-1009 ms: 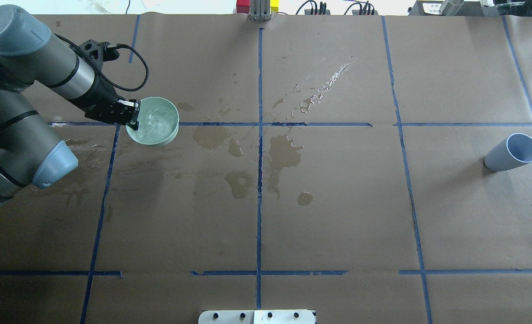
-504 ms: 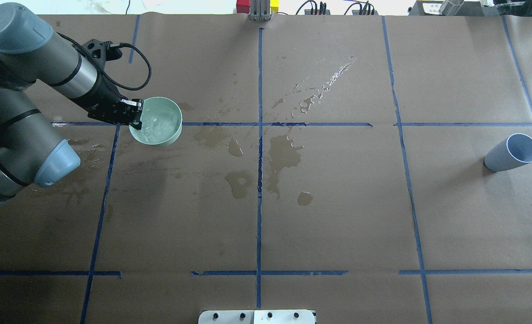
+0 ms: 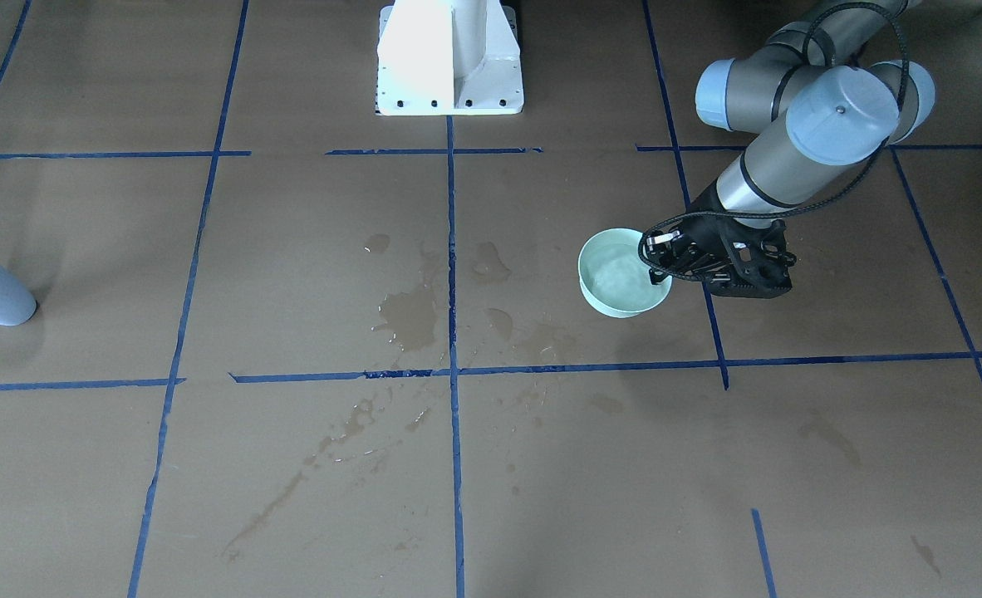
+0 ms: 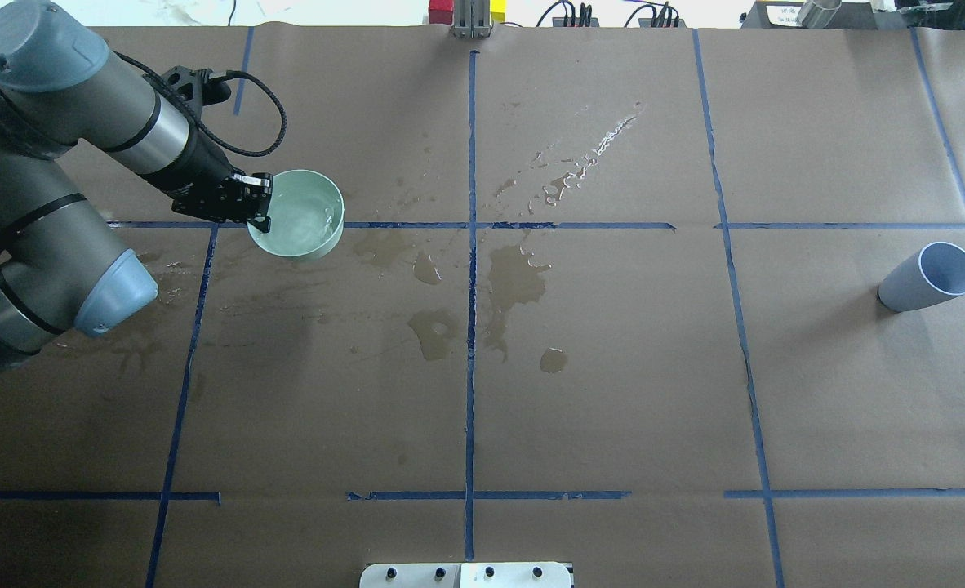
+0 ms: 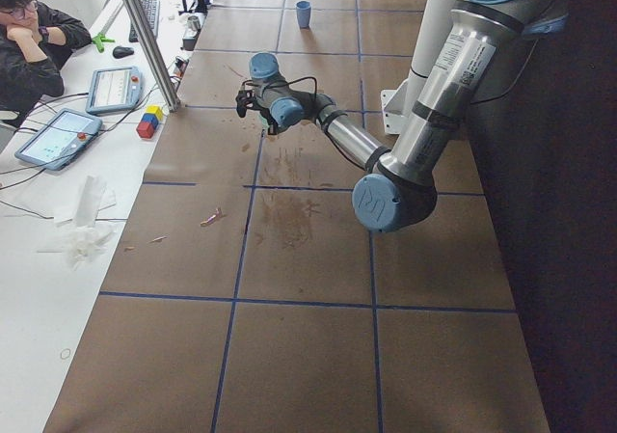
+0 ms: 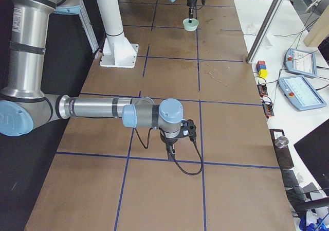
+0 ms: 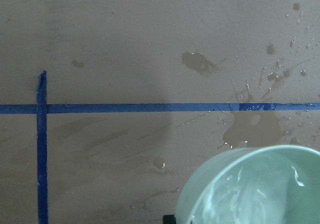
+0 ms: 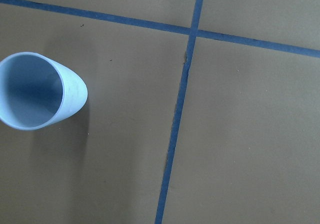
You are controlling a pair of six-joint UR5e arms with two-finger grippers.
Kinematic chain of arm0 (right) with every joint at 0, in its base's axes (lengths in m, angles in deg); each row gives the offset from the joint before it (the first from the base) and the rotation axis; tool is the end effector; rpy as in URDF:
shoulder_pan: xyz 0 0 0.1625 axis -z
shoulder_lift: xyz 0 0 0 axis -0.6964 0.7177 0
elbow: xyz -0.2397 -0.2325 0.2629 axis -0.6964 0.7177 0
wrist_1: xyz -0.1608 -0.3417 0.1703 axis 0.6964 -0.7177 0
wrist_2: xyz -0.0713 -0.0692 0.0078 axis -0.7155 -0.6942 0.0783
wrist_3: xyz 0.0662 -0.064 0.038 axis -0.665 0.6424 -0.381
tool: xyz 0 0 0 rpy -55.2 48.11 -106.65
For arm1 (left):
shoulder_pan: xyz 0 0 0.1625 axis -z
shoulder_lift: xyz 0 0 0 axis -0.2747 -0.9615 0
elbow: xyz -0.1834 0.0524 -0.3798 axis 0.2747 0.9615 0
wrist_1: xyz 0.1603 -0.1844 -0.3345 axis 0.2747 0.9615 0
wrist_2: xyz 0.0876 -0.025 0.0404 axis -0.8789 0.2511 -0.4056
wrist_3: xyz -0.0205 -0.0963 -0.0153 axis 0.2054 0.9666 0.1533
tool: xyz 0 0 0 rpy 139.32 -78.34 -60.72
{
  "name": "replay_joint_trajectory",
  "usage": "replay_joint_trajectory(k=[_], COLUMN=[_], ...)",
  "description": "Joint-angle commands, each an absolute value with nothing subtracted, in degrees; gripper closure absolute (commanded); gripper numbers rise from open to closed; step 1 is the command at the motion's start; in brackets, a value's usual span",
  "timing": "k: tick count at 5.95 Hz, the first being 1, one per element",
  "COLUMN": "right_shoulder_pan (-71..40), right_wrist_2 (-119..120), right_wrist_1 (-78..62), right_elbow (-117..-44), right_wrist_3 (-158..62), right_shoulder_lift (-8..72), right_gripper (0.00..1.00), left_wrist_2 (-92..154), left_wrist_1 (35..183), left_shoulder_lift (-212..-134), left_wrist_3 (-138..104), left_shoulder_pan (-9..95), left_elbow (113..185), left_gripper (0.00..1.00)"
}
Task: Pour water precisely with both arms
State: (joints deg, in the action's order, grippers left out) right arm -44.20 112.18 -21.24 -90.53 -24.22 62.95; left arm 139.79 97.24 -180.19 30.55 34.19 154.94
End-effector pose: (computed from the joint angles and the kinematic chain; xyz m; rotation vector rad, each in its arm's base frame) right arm 0.0512 -0.4134 0.6344 0.0689 -0.7777 -0.1609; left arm 0.3582 -0.5367 0.3003 -0.0041 1.0391 -0.0621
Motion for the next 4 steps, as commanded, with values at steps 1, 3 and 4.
replay_joint_trajectory(k=[1, 3, 4], right_shoulder_pan=[-44.2, -44.2, -44.2], right_wrist_2=[112.2, 112.2, 112.2], right_wrist_1=[-21.2, -21.2, -21.2], right_elbow=[-90.5, -90.5, -90.5], right_wrist_3=[-24.2, -24.2, -24.2], right_shoulder_lift=[63.0, 63.0, 63.0], right_gripper=[0.00, 0.00, 0.00], left_wrist_2=[139.0, 131.4, 127.9], left_wrist_1=[97.3, 97.3, 97.4], left_shoulder_lift=[-184.0, -188.6, -191.6], left_wrist_3=[38.5, 45.4, 47.4], left_shoulder_pan=[30.4, 23.5, 20.4], left_elbow=[154.2, 152.2, 148.7], left_gripper=[1.00, 1.00, 1.00])
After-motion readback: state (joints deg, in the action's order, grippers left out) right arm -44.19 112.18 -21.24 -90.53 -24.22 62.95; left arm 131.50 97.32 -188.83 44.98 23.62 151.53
